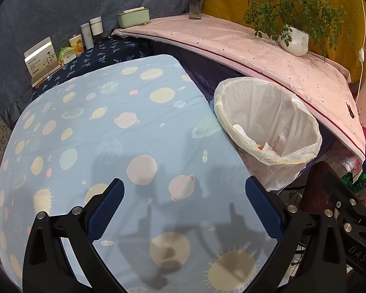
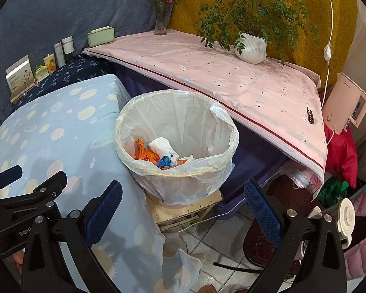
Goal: Collect trash
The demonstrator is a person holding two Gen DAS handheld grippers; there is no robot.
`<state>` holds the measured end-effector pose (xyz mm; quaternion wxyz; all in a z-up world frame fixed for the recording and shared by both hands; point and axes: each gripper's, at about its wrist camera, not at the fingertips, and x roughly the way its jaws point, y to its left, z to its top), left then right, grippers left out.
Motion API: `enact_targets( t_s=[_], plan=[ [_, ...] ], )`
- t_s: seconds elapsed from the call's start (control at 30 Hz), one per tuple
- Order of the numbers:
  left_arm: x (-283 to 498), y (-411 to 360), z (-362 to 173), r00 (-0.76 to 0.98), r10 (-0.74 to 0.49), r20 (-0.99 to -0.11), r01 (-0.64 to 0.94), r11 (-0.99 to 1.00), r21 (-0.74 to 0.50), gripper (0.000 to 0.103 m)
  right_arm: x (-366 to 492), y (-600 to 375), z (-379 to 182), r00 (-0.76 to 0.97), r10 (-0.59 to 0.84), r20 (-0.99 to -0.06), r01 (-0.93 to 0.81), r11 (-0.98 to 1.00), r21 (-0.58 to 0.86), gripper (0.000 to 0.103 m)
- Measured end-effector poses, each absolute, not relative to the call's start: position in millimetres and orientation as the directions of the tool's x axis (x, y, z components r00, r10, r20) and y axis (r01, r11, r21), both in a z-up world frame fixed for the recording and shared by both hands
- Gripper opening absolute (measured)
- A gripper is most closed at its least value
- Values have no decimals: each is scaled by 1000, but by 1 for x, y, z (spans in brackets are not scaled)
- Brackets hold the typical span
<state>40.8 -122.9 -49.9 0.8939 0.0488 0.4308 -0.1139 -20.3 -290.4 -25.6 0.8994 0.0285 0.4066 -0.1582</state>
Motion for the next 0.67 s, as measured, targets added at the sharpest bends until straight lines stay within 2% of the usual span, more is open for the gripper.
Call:
enact_targets(
  t_s=[0.67],
  plan=[
    [40,-125,-49,610,-179,-772,269,963,-11,95,-21,-295,-26,618,-266,-740,318,945,-74,96]
  ],
)
